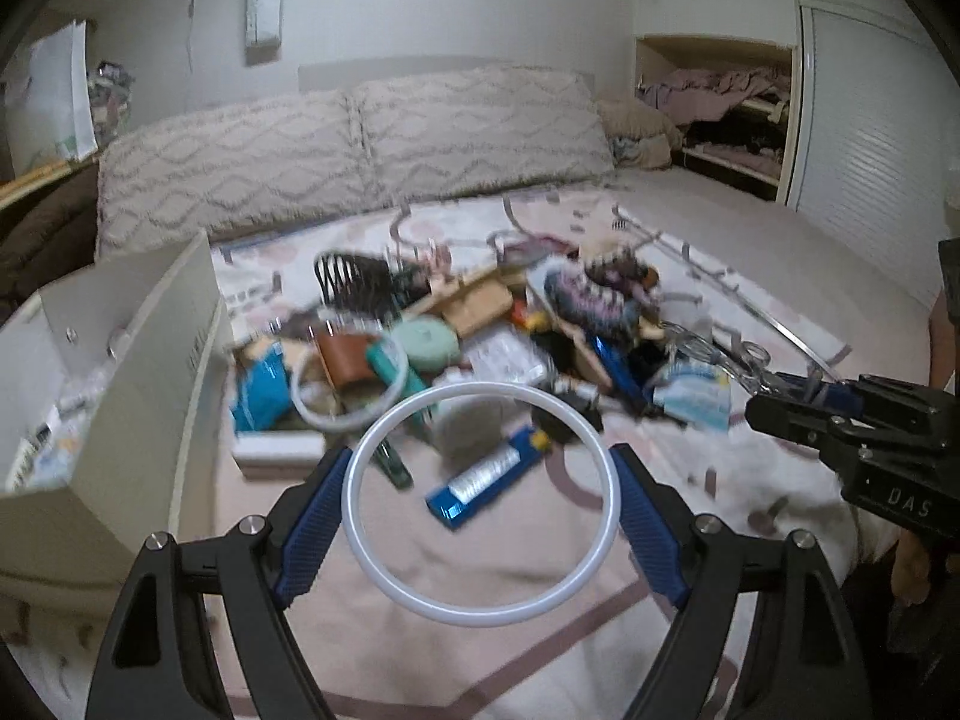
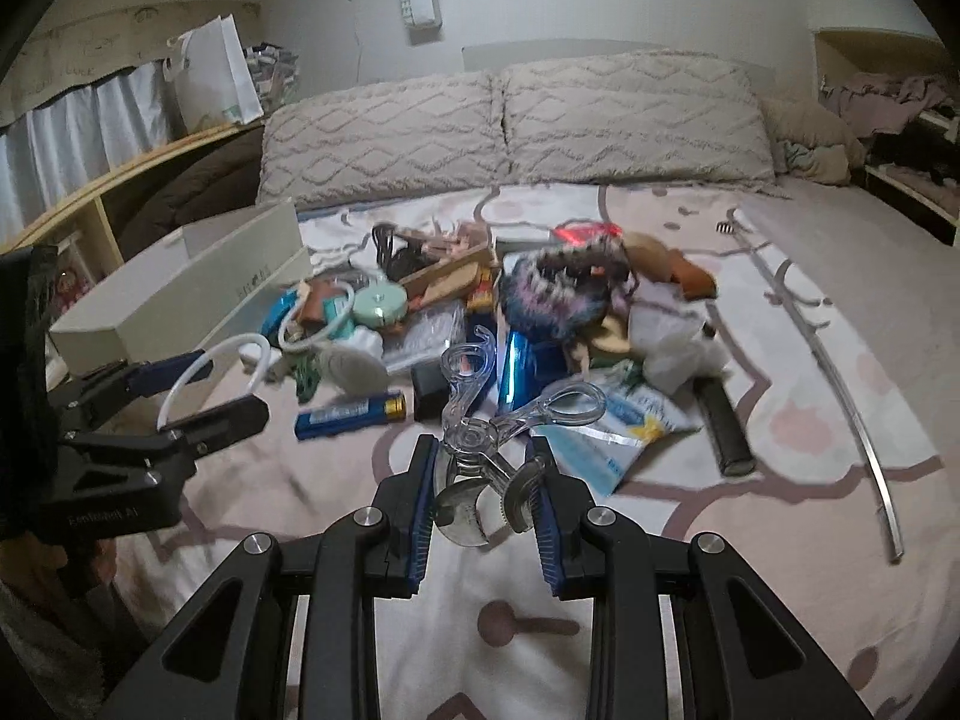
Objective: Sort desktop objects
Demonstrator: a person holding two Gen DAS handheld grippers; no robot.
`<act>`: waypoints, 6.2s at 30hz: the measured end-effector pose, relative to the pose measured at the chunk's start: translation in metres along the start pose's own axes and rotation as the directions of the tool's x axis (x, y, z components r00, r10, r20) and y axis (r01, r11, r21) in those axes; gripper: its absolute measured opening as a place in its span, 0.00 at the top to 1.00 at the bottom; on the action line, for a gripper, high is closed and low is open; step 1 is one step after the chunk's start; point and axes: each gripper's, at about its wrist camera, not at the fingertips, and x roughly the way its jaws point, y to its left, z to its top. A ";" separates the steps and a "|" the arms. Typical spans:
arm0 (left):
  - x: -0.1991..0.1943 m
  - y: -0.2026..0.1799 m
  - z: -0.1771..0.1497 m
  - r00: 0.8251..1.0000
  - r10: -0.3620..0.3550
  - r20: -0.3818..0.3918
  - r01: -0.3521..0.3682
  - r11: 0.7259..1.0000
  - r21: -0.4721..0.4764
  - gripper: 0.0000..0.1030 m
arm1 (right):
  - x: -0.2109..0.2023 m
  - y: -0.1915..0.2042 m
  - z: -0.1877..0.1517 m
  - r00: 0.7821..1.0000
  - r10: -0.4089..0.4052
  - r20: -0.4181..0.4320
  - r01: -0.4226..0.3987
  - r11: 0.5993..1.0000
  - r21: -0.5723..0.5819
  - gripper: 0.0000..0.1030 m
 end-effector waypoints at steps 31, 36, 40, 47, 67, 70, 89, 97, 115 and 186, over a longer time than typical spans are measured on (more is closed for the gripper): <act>-0.091 0.193 0.050 0.947 0.276 0.163 -0.248 0.954 -0.171 0.18 | 0.015 0.147 0.110 0.965 0.220 0.142 -0.201 0.969 -0.142 0.71; -0.100 0.223 0.049 0.940 0.311 0.139 -0.285 0.942 -0.177 0.18 | 0.026 0.185 0.118 0.958 0.261 0.121 -0.235 0.953 -0.193 0.71; -0.099 0.244 0.046 0.945 0.316 0.086 -0.299 0.940 -0.165 0.18 | 0.036 0.212 0.123 0.953 0.293 0.070 -0.271 0.936 -0.224 0.71; -0.087 0.265 0.033 0.958 0.286 -0.034 -0.288 0.948 -0.133 0.18 | 0.053 0.242 0.126 0.942 0.336 -0.018 -0.330 0.912 -0.244 0.71; -0.056 0.310 0.007 0.919 0.298 -0.258 -0.330 0.940 -0.088 0.18 | 0.108 0.280 0.113 0.905 0.366 -0.217 -0.412 0.878 -0.241 0.71; -0.052 0.313 0.007 0.916 0.294 -0.273 -0.326 0.942 -0.081 0.18 | 0.111 0.288 0.112 0.907 0.354 -0.227 -0.407 0.874 -0.265 0.71; -0.040 0.310 0.004 0.909 0.279 -0.311 -0.298 0.954 -0.016 0.18 | 0.139 0.314 0.104 0.877 0.329 -0.351 -0.442 0.839 -0.318 0.71; -0.037 0.303 0.004 0.907 0.277 -0.316 -0.288 0.958 0.013 0.18 | 0.150 0.320 0.099 0.857 0.333 -0.394 -0.467 0.825 -0.318 0.71; -0.026 0.301 0.001 0.901 0.248 -0.356 -0.261 0.965 0.014 0.18 | 0.164 0.319 0.100 0.816 0.297 -0.495 -0.475 0.833 -0.284 0.71; -0.036 0.278 0.004 0.882 0.190 -0.431 -0.238 0.969 -0.061 0.09 | 0.089 0.270 0.102 0.876 0.328 -0.354 -0.430 0.863 -0.265 0.71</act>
